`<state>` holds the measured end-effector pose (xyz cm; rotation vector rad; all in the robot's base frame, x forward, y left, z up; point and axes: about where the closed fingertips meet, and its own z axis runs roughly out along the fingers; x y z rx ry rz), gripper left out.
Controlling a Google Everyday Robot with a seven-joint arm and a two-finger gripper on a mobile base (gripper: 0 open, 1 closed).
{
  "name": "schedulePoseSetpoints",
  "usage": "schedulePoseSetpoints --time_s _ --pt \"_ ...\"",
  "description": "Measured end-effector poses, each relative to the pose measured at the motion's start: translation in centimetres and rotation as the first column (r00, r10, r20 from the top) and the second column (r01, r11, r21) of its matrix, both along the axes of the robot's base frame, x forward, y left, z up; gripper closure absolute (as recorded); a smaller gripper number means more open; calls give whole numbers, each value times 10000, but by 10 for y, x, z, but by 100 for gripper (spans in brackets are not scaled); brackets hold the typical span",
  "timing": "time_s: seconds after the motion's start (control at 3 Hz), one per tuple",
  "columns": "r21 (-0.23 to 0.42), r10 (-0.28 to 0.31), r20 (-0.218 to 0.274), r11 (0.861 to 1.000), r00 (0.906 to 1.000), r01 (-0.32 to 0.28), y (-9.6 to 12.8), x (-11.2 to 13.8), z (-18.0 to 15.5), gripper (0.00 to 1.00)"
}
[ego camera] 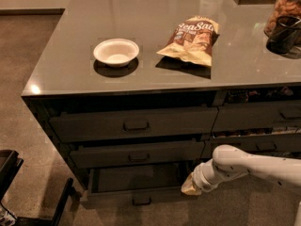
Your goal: Close bottom drawer
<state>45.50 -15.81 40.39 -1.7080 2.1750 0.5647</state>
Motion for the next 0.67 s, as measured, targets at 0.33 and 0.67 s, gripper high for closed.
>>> schedulePoseSetpoints --time_s 0.33,0.67 --pt "-127 69 8 9999 10000 -68 -4 -6 -47 100" --pt "-17 309 -23 9995 9995 -309 4 -11 -120 100"
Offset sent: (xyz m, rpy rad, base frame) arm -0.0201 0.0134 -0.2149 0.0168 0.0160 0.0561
